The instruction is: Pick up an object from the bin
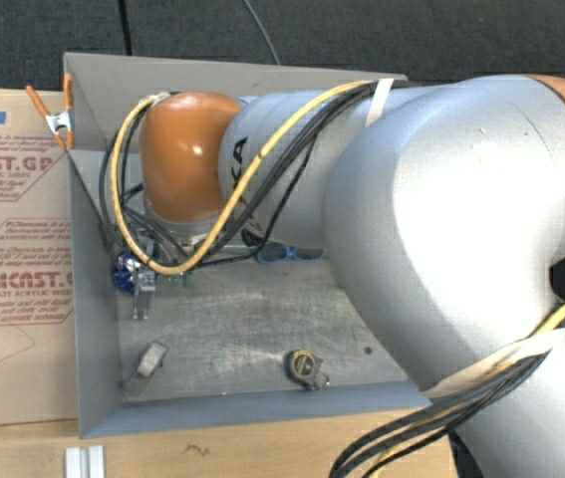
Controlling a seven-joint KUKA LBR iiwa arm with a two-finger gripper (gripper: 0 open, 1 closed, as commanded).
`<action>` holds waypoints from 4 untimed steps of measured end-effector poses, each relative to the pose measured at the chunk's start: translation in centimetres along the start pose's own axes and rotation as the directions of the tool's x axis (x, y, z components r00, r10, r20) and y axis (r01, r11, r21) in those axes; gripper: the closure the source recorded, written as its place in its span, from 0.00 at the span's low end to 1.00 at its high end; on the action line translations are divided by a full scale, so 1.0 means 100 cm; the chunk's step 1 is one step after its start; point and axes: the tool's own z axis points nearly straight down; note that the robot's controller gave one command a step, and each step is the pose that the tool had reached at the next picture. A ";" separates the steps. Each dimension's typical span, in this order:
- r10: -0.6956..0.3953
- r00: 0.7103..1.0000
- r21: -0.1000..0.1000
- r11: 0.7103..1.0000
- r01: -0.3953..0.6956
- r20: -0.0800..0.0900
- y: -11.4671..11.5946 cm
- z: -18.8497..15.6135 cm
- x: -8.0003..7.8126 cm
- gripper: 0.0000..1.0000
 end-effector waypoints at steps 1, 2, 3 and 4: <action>-0.089 0.996 0.002 0.996 0.089 -0.003 -0.010 0.001 0.005 0.00; -0.183 0.983 0.001 0.983 0.183 0.022 -0.002 0.022 -0.001 0.00; -0.182 0.983 0.002 0.983 0.182 0.004 -0.001 0.019 -0.004 0.00; -0.181 0.983 -0.001 0.984 0.181 0.021 -0.001 0.014 -0.008 1.00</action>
Offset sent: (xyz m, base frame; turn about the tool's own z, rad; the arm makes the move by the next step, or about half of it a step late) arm -0.0058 -0.0106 -0.0010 -0.0876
